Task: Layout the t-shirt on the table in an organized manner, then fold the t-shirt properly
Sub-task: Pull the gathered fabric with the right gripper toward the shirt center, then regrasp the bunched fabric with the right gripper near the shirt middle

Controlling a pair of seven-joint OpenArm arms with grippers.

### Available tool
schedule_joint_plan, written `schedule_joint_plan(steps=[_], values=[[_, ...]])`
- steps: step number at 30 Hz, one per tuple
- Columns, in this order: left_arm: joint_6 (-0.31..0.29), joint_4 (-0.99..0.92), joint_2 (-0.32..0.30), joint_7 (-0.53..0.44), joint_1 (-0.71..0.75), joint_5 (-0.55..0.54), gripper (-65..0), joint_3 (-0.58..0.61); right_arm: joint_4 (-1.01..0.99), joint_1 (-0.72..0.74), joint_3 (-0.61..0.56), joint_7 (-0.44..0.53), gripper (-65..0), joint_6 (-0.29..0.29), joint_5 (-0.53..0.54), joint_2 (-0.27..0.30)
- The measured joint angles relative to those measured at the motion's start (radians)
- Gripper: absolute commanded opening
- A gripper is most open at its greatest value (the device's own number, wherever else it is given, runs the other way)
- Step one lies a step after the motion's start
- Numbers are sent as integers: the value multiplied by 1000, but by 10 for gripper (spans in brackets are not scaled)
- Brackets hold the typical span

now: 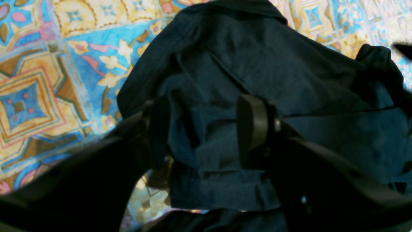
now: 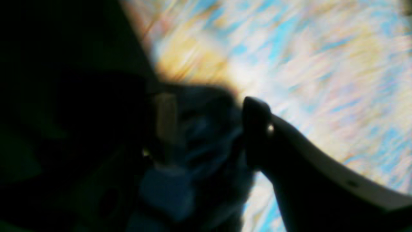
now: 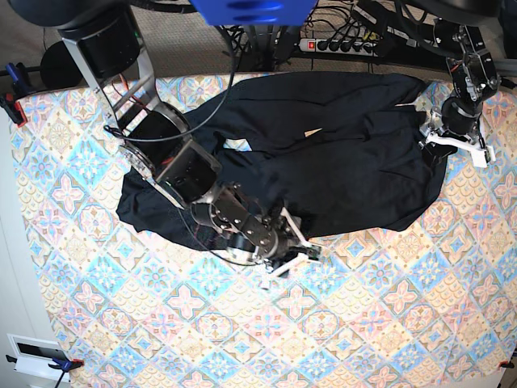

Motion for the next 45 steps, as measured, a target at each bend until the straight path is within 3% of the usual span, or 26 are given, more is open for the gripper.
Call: schedule_joint_plan(steps=[3, 11, 20, 25, 30, 34, 37, 42, 45], values=[[0, 0, 0, 0, 0, 0, -340, 0, -4, 7, 0, -9, -341, -8, -4, 24], [2, 0, 33, 2, 1, 3, -340, -2, -2, 6, 3, 6, -341, -7, 0, -2], [0, 0, 28, 0, 3, 3, -341, -2, -6, 11, 10, 4, -341, -12, 0, 2], [0, 0, 31, 0, 5, 3, -341, -2, -7, 9, 11, 24, -341, -106, 0, 3], [0, 0, 47, 2, 5, 3, -340, -2, -62, 14, 8, 68, -340, -109, 2, -5], [2, 0, 44, 0, 5, 4, -340, -3, -220, 16, 6, 202, -339, -116, 24, -22], [0, 0, 50, 1, 6, 3, -340, -2, -271, 29, 6, 216, -339, -127, -4, -59], [3, 0, 45, 0, 5, 4, -341, -3, -274, 26, 6, 230, -341, -130, 1, -58], [0, 0, 47, 0, 5, 5, -341, -2, -277, 33, -42, 240, -366, -103, 4, -55]])
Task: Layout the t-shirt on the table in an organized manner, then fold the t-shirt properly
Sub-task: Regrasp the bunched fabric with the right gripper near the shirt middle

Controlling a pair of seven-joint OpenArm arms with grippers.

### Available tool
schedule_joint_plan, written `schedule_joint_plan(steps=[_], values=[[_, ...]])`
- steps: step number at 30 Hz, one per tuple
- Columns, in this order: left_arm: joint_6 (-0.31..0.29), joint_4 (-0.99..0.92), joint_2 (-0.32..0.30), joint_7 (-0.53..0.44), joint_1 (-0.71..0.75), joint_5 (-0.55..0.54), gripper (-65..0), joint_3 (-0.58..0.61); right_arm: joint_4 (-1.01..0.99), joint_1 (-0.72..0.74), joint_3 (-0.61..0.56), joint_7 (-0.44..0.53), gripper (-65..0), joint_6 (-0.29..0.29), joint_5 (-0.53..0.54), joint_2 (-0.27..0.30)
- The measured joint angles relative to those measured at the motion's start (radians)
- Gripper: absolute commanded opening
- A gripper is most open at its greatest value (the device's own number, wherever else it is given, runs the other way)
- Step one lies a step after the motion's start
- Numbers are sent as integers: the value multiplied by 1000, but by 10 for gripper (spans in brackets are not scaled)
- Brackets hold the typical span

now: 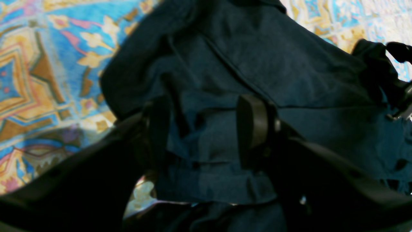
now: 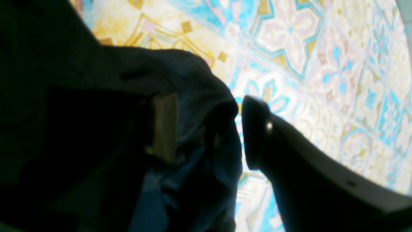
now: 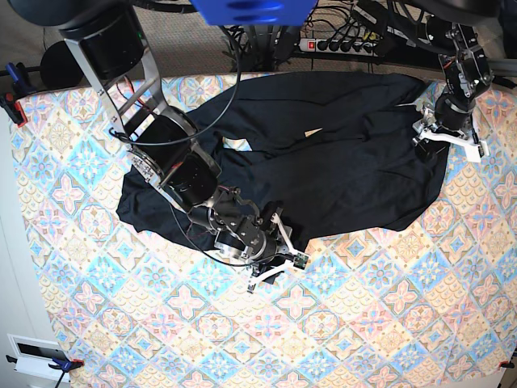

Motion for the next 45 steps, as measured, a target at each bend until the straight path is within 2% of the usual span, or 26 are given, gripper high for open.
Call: schedule_joint_plan(steps=[2, 4, 5, 8, 10, 14, 19, 21, 24, 30, 34, 40, 45], values=[[2, 0, -2, 0, 0, -1, -341, 0, -2, 10, -83, 4, -470, 32, 3, 0], [2, 0, 0, 0, 0, -1, -341, 0, 2, -1, -141, 5, -604, 34, 5, -3], [2, 0, 0, 0, 0, -1, -341, 0, 5, -11, -151, 14, -650, 21, 8, -3], [2, 0, 0, 0, 0, -1, -342, 0, 13, -34, -149, 32, -625, -10, 11, -2], [3, 0, 0, 0, 0, -1, -342, 0, 15, -34, -149, 32, -647, -10, 12, 0], [2, 0, 0, 0, 1, -1, -342, 0, 15, -34, -149, 30, -650, -29, 12, -1], [3, 0, 0, 0, 0, -1, -342, 0, 48, -25, -42, -21, -650, 2, -5, 1], [2, 0, 0, 0, 0, -1, -342, 0, 77, -33, -9, -34, -639, 13, -3, 7], [2, 0, 0, 0, 0, -1, -342, 0, 95, -35, -10, -36, -566, 16, -8, 11], [2, 0, 0, 0, 0, -1, -342, 0, 98, -26, -88, -27, -458, 14, -8, 11], [2, 0, 0, 0, 0, 0, -342, 0, 103, -19, -101, -15, -427, 58, -6, 18], [2, 0, 0, 0, 0, 0, -342, 0, 104, -18, -105, -11, -392, 57, -4, 21], [2, 0, 0, 0, 0, -1, -342, 0, 105, -8, -163, -5, -356, 50, -5, 22]])
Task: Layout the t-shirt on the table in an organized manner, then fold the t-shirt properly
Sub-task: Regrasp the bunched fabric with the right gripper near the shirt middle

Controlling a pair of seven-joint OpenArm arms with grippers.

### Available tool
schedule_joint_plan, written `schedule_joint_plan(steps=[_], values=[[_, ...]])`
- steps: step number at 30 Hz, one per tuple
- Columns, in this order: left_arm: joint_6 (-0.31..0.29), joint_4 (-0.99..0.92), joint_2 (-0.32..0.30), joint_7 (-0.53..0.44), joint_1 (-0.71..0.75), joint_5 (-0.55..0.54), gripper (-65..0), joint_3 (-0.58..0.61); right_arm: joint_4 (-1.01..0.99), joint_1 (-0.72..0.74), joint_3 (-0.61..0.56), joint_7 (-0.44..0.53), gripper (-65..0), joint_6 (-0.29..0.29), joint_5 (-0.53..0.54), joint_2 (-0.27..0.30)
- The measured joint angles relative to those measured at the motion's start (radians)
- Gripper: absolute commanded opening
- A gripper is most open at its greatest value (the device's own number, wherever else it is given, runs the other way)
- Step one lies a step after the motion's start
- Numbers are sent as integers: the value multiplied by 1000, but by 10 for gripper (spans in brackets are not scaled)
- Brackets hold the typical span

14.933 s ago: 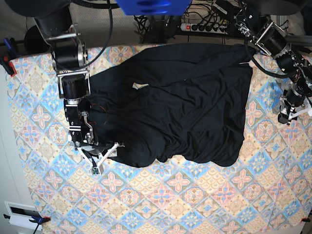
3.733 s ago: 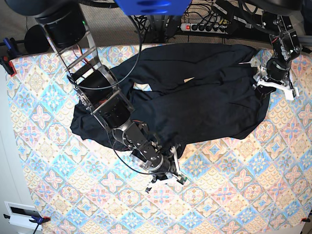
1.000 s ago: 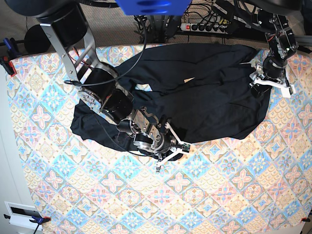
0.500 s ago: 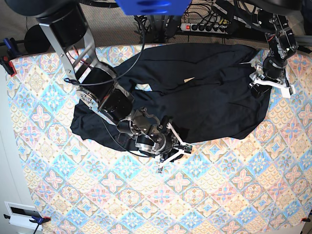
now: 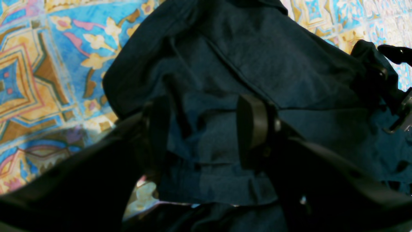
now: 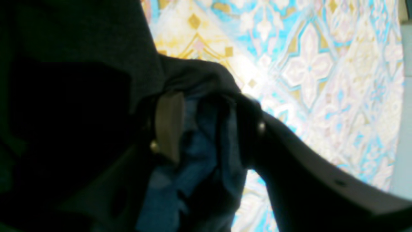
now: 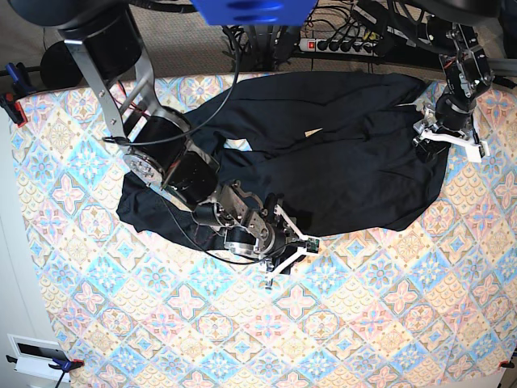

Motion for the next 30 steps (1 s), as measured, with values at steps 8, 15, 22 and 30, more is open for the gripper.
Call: schedule_joint_plan(steps=[8, 15, 22, 30], values=[[-3, 0, 0, 14, 13, -2, -342, 0, -2, 2, -8, -2, -317, -2, 1, 0], [-3, 0, 0, 49, 16, -2, -342, 0, -101, 26, -1, 35, -317, 90, 43, -14], [0, 0, 18, 43, 16, 0, -342, -2, -107, 13, 89, 48, -318, 113, 89, 12], [-3, 0, 31, 49, 14, -1, -342, 0, -7, -86, 586, -155, -318, 172, 99, 54]])
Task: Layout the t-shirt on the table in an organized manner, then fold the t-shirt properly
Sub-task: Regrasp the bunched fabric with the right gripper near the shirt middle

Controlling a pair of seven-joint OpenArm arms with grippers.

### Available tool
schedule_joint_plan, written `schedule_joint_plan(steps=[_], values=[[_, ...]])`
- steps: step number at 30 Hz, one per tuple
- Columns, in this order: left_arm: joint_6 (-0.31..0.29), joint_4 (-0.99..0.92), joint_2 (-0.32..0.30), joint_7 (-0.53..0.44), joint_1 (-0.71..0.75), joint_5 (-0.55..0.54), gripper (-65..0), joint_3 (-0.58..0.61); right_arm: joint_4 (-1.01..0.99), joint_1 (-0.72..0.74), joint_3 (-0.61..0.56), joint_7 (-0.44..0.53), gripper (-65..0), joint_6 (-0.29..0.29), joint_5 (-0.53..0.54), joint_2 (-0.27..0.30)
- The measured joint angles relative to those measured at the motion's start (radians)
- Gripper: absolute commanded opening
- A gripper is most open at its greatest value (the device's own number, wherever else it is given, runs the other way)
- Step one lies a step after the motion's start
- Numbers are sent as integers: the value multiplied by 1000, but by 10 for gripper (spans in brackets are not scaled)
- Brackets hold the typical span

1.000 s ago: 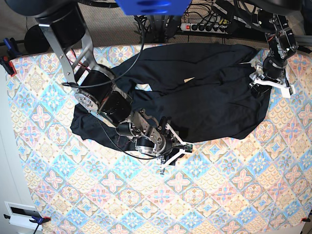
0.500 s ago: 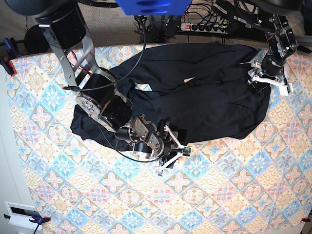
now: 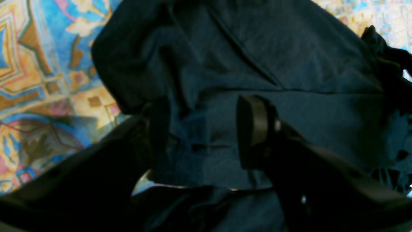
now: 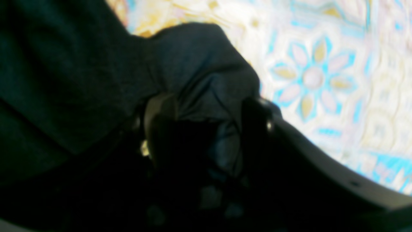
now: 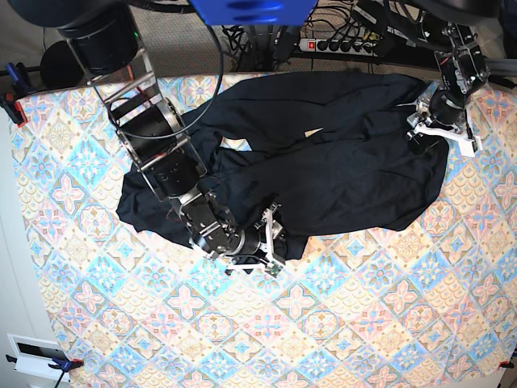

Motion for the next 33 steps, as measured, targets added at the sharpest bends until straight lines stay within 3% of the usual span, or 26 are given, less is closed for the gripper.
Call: schedule_joint_plan(steps=[3, 6, 12, 14, 18, 20, 28, 33], values=[[3, 0, -2, -1, 0, 1, -342, 0, 40, -34, 100, -22, -318, 5, -16, 5], [3, 0, -2, 0, 0, 1, -342, 0, 69, -35, 108, -85, -318, 8, -23, 4], [3, 0, 0, 0, 0, 0, -342, 0, 77, -66, 108, -59, -332, -3, -19, 5], [0, 0, 0, 0, 0, 0, -342, 0, 77, -68, 79, -61, -388, -5, -7, 5], [0, 0, -2, 0, 0, 0, -342, 0, 89, -70, -42, -46, -586, -10, 9, 7], [0, 0, -2, 0, 1, 1, -342, 0, 91, -76, -54, -30, -643, -16, 8, 6], [0, 0, -2, 0, 3, 1, -342, 0, 104, -93, -54, -5, -649, -34, 8, 5], [0, 0, -2, 0, 15, -3, -342, 0, 232, -138, 55, -113, -649, -60, -29, 0]])
